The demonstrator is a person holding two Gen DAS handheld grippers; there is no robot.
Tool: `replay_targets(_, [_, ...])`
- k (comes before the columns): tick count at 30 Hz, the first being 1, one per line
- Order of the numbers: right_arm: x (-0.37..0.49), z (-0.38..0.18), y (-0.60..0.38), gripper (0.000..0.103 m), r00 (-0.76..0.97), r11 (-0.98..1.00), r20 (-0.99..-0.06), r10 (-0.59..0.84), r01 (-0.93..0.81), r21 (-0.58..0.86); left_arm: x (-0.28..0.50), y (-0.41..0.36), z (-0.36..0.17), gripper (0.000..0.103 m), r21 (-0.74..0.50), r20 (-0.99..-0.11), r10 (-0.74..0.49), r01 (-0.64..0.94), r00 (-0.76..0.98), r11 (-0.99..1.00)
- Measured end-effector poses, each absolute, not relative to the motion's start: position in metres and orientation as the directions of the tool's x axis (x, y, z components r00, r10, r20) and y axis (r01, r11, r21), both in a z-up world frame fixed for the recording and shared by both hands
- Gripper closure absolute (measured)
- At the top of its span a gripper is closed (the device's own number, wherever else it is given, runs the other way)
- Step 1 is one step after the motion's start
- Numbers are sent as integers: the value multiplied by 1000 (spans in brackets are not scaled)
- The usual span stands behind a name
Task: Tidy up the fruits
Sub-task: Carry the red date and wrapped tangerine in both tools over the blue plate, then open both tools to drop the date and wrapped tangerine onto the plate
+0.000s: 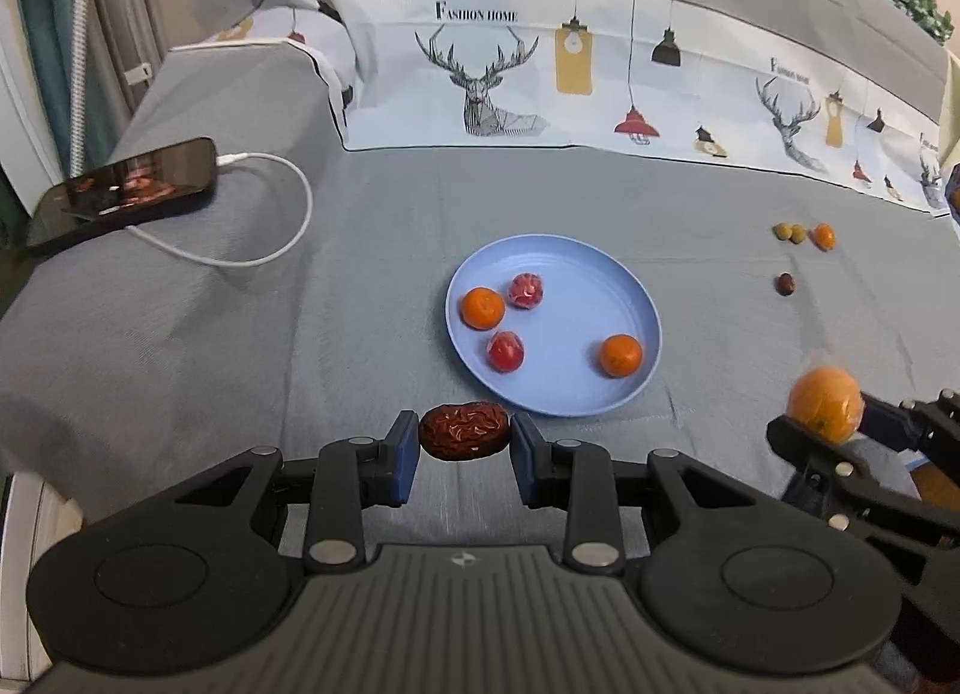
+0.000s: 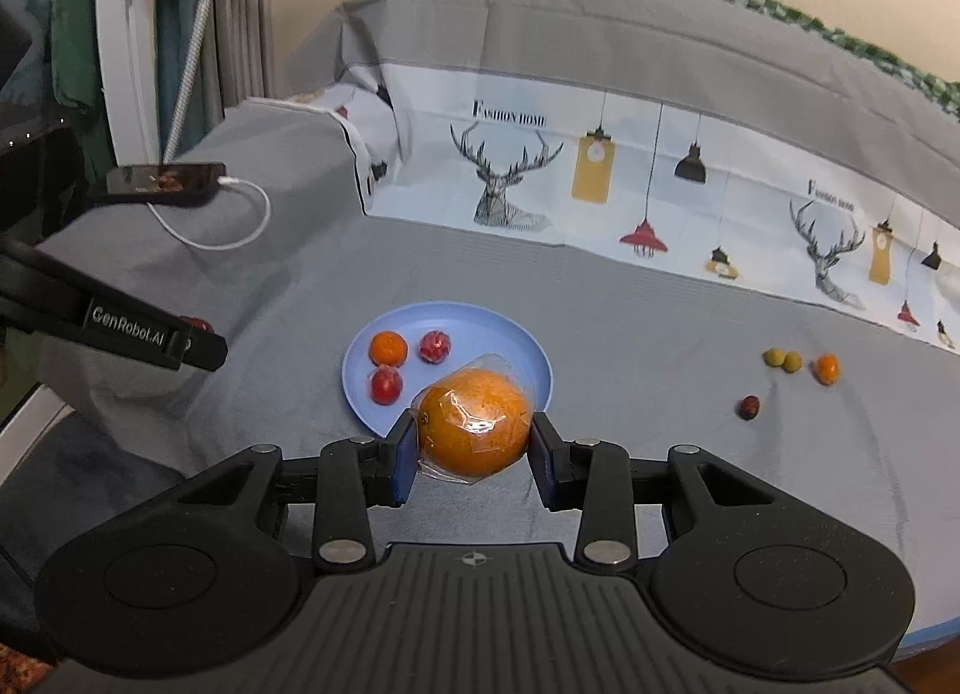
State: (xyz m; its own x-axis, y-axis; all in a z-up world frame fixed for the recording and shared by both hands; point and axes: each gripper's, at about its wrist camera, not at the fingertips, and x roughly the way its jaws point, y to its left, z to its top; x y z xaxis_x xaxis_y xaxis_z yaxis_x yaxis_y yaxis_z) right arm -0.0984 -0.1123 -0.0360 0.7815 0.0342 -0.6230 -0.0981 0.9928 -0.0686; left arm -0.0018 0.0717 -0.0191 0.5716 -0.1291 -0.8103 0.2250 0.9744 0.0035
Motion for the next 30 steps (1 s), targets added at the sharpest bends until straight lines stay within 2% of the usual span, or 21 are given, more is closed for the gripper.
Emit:
replay_targets(4, [-67,-52,-113,64,757,993,-652,38,-103,-61,32,63,-34,67,-14,-829,-143,235,541,972])
replay_targets(14, [20,-107,-115,64,711,991,-702,35,-115,-67,114,17,-94,67,39,-872,-113,298,476,954])
replay_targets(25, [73,-149,-130,63,665,990,-746,28,-124,-74,163,-4,-132,67,79,-886,-80,320,456,944])
replay_targets(27, [79,-152,-130,63,666,989,-745,34,-130,-71,167,-5,-133,52,80,-882,-82,319,465,944])
replay_targets(28, [82,-153,-130,60,664,988,-747,43,-140,-67,168,-4,-132,27,75,-878,-87,315,471,946])
replay_targets(29, [85,-152,-130,55,663,987,-747,45,-143,-67,167,-3,-129,4,72,-870,-88,302,485,951])
replay_targets(30, [87,-151,-130,38,665,988,-746,44,-142,-68,164,0,-124,0,70,-858,-88,284,507,956])
